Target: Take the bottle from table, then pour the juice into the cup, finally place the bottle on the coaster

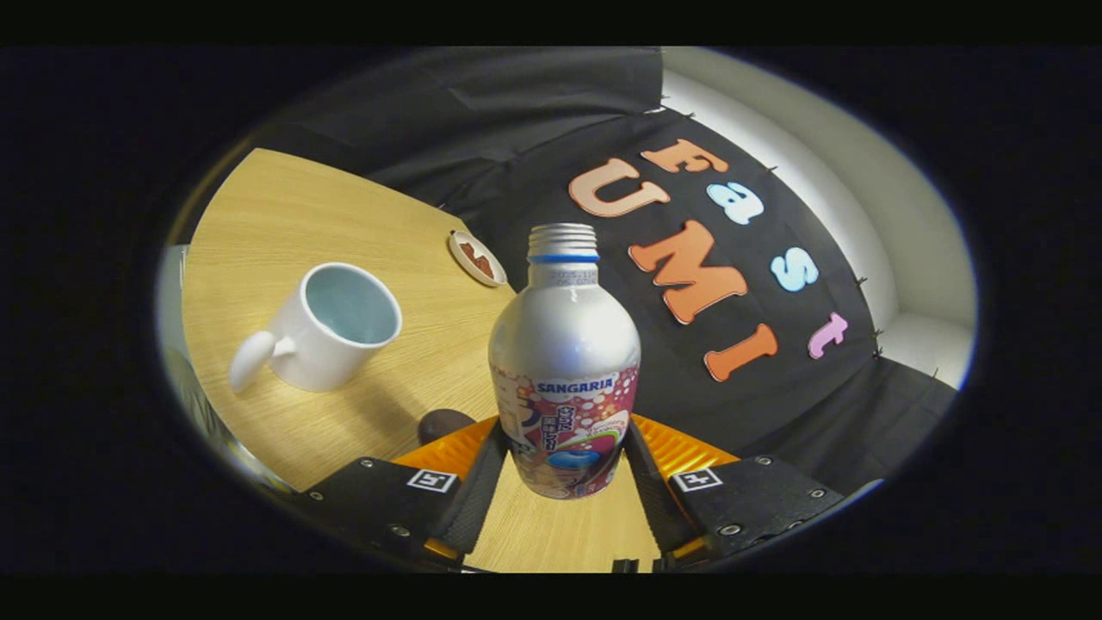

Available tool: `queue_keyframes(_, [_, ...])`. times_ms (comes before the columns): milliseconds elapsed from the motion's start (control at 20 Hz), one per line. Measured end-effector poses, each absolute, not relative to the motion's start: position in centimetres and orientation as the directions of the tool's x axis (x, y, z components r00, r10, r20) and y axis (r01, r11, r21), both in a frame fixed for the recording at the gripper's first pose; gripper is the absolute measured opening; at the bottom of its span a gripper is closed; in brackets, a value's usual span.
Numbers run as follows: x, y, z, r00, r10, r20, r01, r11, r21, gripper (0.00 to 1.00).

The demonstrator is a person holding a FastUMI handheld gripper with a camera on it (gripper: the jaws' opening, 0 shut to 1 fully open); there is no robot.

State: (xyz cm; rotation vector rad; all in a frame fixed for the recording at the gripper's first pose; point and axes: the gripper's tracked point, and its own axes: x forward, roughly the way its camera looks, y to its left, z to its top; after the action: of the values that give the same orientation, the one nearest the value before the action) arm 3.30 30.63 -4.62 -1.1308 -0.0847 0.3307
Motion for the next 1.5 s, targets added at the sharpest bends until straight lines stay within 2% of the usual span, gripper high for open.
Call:
queue_keyframes(600, [3.7,31.1,-4.2,0.953,0.297,-0.056,-0.091,0.105,-0.990,0.75])
queue_keyframes(1500, [3.9,31.5,-3.9,0.946,0.316,-0.076,-0.015,-0.192,-0.981,0.76])
